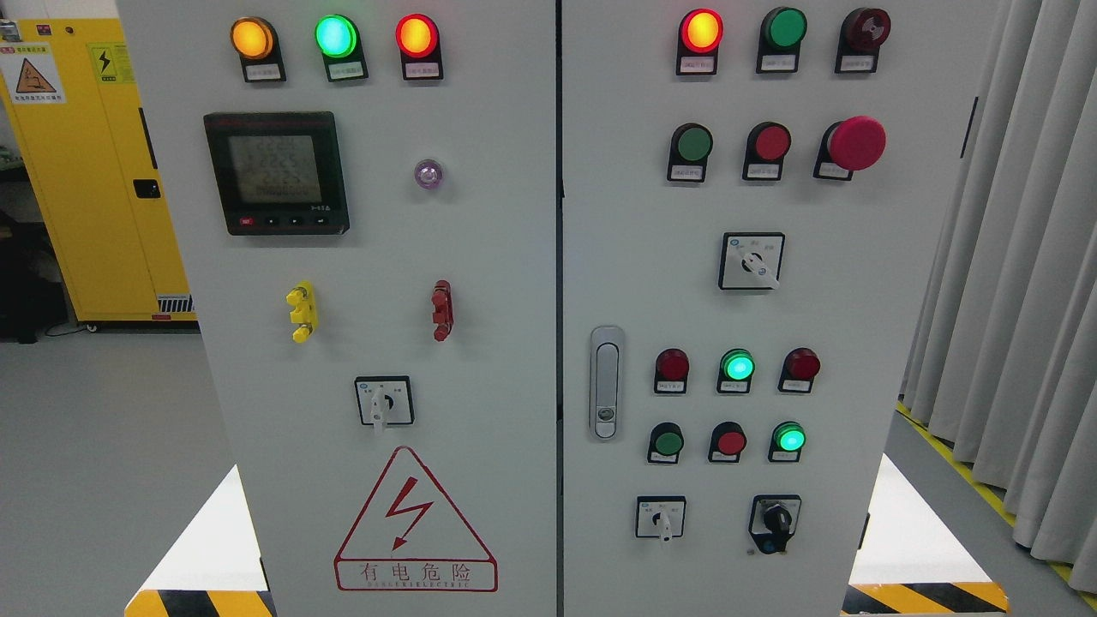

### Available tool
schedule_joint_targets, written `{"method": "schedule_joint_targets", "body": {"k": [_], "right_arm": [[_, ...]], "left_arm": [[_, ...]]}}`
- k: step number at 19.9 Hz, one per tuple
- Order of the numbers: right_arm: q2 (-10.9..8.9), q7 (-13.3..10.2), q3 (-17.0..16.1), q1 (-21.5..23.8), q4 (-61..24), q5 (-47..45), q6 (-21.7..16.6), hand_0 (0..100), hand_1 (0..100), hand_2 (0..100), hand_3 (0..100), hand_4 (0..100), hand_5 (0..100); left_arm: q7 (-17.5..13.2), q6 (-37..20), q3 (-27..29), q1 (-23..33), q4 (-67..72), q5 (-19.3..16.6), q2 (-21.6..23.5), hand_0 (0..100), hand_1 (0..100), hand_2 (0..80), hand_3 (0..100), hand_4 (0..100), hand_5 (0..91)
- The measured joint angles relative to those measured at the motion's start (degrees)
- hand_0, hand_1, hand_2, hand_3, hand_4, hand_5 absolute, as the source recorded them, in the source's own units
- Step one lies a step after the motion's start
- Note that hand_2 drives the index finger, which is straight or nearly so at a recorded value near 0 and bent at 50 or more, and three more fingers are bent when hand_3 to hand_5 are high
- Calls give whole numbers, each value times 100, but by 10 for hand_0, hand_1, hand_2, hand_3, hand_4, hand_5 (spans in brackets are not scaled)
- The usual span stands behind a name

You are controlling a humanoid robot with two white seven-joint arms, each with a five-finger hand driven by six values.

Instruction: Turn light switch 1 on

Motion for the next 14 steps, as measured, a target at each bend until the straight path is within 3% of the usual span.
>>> {"method": "schedule_joint_targets", "body": {"k": [14], "right_arm": [[0,0,0,0,0,0,0,0,500,40,0,0,0]], "left_arm": [[301,243,5,-422,-1809,-72,28,150,597,553,816,810,719]]}}
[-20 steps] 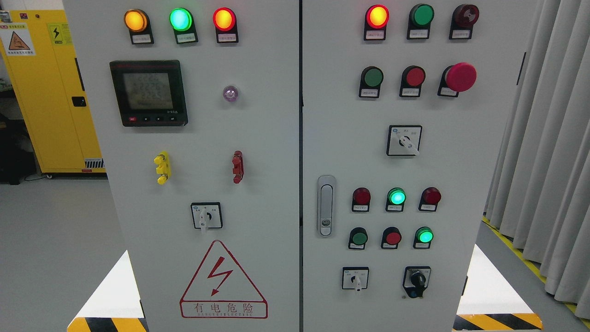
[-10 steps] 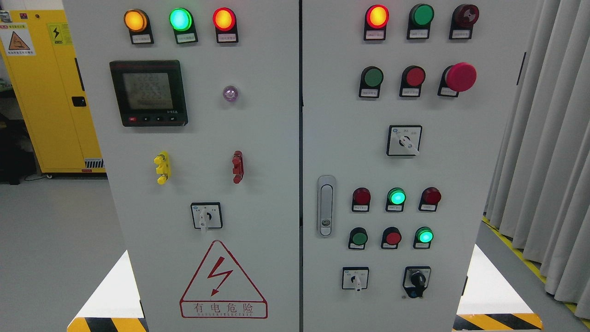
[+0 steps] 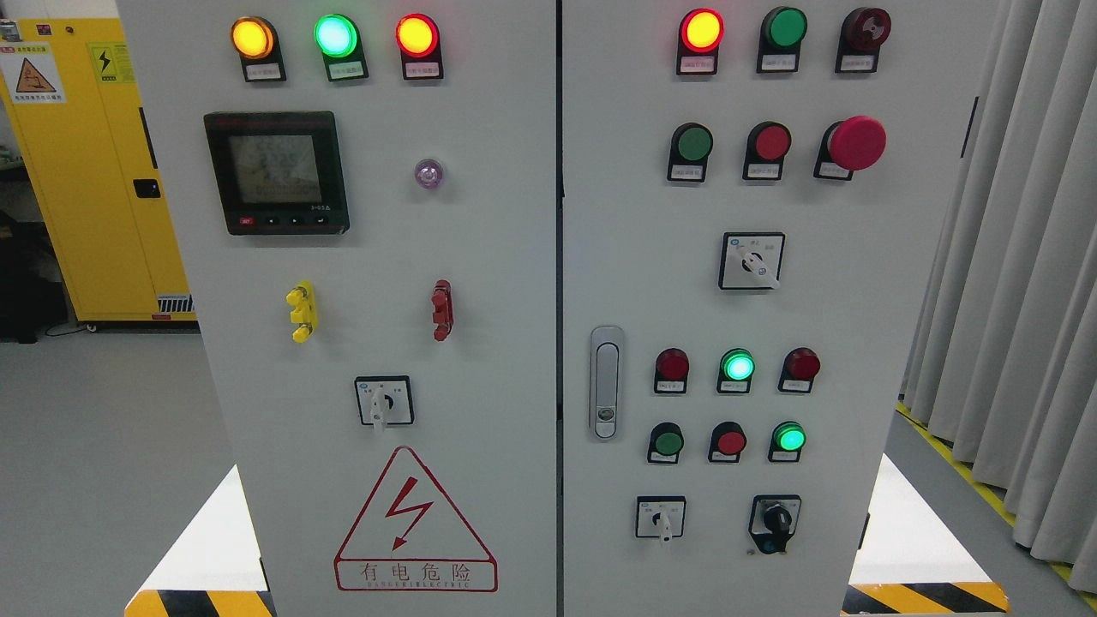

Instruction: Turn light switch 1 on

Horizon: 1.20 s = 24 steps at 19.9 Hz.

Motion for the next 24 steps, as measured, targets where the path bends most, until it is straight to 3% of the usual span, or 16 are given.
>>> {"method": "schedule_joint_targets", "body": {"k": [9,17,24], "right_arm": [[0,0,0,0,0,0,0,0,500,40,0,0,0],[0,0,0,0,0,0,0,0,500,40,0,0,0],[0,0,0,0,0,0,0,0,500,40,0,0,0]], "left_arm": [[272,907,1,-645,-605,-181,5,132,593,553,819,817,743],[607,1631,-141,-1078,-960,-312,-17,193,623,560,816,831,771],[699,2406,-237,-1601,-1127,-621,-182,214,648,568,830,837,797]]}}
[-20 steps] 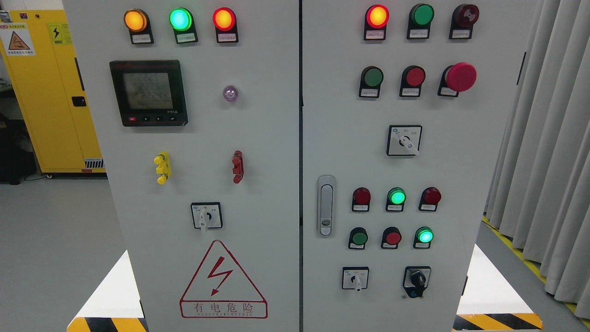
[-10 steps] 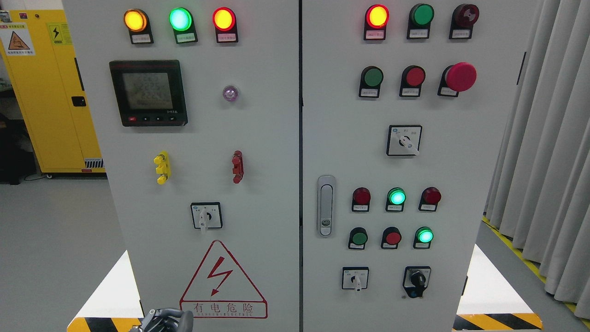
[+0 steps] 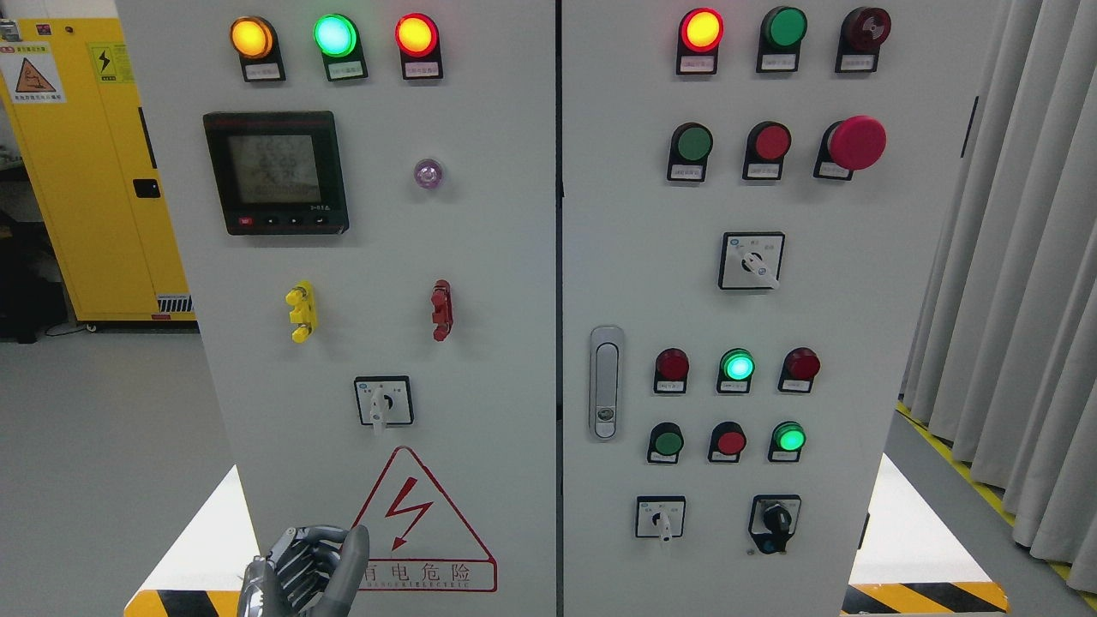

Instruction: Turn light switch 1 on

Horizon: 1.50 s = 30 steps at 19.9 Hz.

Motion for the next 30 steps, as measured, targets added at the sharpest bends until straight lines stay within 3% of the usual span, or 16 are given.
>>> {"method": "schedule_joint_targets", "body": {"k": [18,30], "right_arm": [[0,0,0,0,0,0,0,0,500,40,0,0,0],[0,0,0,0,0,0,0,0,500,40,0,0,0]], "left_arm": [[208,1044,-83,-778,-112,-262,-234,234,659,569,842,848,806],[507,1341,-96,-1047,-129,-346,-299,240,667,571,855,857,808]]}}
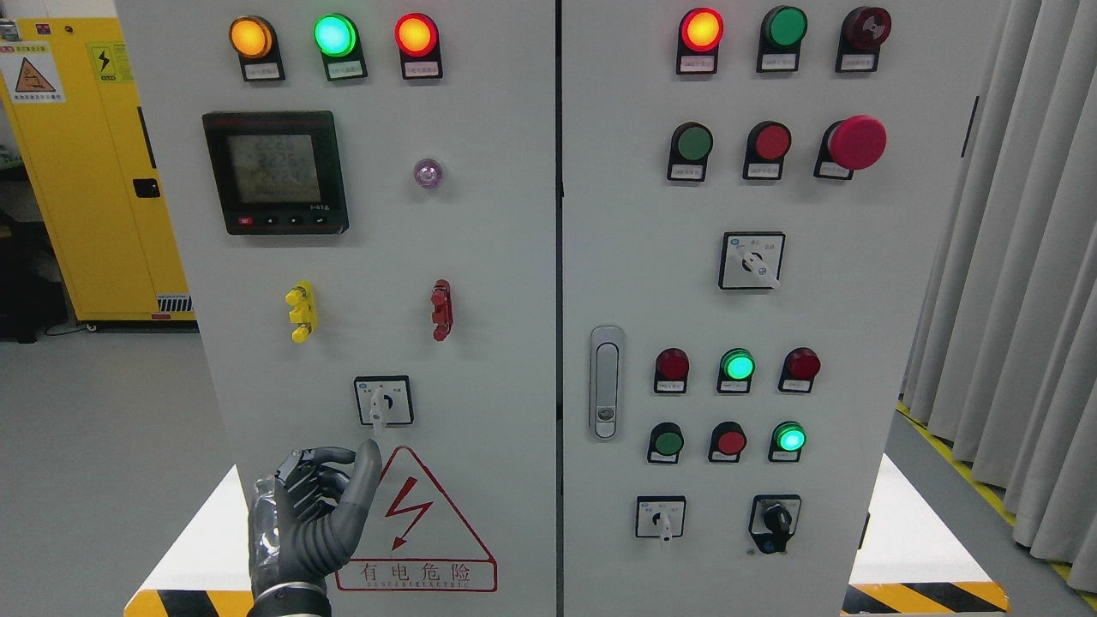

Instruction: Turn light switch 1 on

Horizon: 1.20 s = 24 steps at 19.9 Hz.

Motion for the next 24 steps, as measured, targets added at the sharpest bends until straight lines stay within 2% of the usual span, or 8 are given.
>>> {"method": "schedule_joint_targets", "body": {"k": [24], "right_arm": [[0,0,0,0,0,0,0,0,500,40,0,0,0]], "left_arm": [[26,424,-66,-415,147,-278,-77,242,675,594,892,864,815]]}}
